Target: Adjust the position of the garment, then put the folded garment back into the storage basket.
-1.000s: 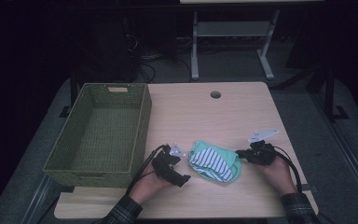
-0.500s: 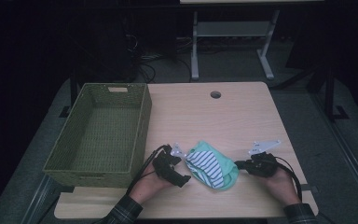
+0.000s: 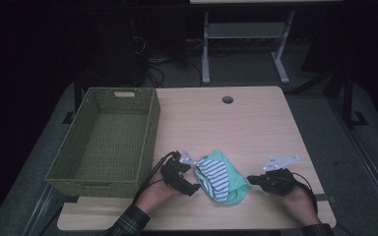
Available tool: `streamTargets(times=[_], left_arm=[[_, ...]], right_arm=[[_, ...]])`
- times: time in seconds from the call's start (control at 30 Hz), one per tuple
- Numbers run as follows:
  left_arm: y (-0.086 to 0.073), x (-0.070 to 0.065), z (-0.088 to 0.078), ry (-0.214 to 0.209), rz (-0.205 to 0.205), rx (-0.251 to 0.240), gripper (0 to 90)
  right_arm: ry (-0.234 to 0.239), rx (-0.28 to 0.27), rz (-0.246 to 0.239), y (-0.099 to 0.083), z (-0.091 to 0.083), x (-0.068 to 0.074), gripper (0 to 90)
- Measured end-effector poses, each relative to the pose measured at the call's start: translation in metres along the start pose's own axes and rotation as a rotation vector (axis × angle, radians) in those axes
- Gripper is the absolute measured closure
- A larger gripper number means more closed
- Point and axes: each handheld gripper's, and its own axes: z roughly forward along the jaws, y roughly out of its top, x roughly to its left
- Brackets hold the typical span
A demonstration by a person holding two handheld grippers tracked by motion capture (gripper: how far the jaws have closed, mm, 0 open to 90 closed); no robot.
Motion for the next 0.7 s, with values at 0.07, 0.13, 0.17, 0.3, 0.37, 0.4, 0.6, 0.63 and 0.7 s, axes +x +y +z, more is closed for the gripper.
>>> streamTargets(times=[0.07,0.13,0.17,0.3,0.37,0.4,0.6,0.63,0.7], left_arm=[[0.001,0.0,0.0,0.0,0.001,-0.005,13.4],[0.002,0.0,-0.002,0.0,0.006,-0.005,13.4],[0.003,0.0,-0.003,0.002,0.005,-0.006,13.3],[0.008,-0.002,-0.007,-0.001,0.008,-0.022,13.4],[0.01,-0.003,-0.008,-0.003,0.014,-0.022,13.4],[0.011,-0.003,-0.009,-0.008,0.015,-0.026,13.4],[0.023,-0.008,-0.009,-0.022,0.044,-0.033,13.6],[0.028,-0.01,-0.009,-0.029,0.048,-0.037,13.6],[0.031,-0.011,-0.009,-0.035,0.051,-0.042,13.6]], right_arm=[[-0.032,-0.015,0.031,-0.002,-0.004,-0.005,85.4],[-0.074,-0.027,0.051,-0.006,-0.007,-0.01,78.5],[-0.097,-0.03,0.063,-0.007,-0.008,-0.014,74.0],[-0.199,-0.04,0.134,-0.017,-0.014,-0.029,48.8],[-0.225,-0.042,0.137,-0.019,-0.015,-0.031,45.5],[-0.241,-0.041,0.142,-0.02,-0.015,-0.034,42.1],[-0.309,-0.036,0.202,-0.03,-0.016,-0.048,34.6],[-0.322,-0.015,0.211,-0.033,-0.013,-0.052,31.3],[-0.319,-0.028,0.223,-0.035,-0.013,-0.054,30.2]])
